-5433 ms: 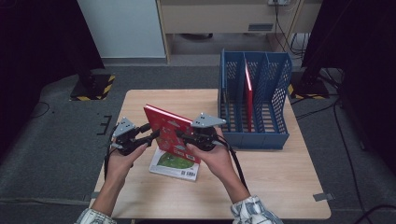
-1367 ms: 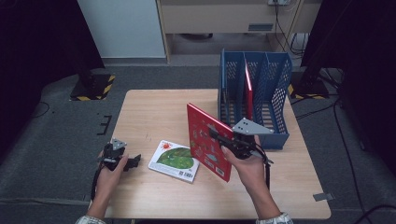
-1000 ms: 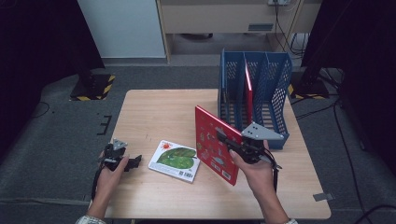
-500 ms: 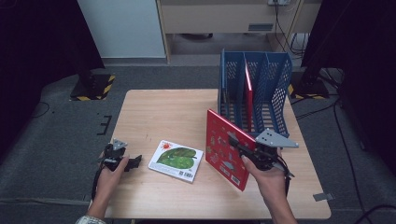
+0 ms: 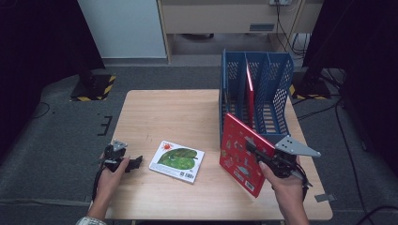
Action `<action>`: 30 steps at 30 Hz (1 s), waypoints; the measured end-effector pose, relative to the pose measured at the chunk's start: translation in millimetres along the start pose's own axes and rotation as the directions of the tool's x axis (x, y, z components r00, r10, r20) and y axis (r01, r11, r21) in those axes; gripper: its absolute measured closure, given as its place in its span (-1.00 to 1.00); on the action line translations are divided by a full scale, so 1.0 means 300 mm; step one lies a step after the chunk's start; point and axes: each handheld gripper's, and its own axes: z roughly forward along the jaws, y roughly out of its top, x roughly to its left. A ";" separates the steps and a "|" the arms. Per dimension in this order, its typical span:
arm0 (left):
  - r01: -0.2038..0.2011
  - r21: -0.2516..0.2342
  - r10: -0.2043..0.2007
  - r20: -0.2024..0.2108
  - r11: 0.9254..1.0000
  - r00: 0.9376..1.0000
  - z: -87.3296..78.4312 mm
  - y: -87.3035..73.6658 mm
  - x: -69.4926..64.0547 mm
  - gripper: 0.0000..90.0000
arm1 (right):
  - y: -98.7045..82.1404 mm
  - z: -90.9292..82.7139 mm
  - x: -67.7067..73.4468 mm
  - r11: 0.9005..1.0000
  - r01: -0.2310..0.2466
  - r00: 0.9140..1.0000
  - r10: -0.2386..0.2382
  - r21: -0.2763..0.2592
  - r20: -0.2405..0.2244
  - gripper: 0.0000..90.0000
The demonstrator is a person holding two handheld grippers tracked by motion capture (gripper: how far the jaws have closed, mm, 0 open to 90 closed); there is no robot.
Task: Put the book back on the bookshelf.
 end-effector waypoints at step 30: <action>0.005 0.001 -0.005 0.008 1.000 1.000 0.003 0.000 0.001 -0.96 | 0.313 -0.074 -0.097 0.997 0.008 0.986 0.004 -0.071 0.167 0.77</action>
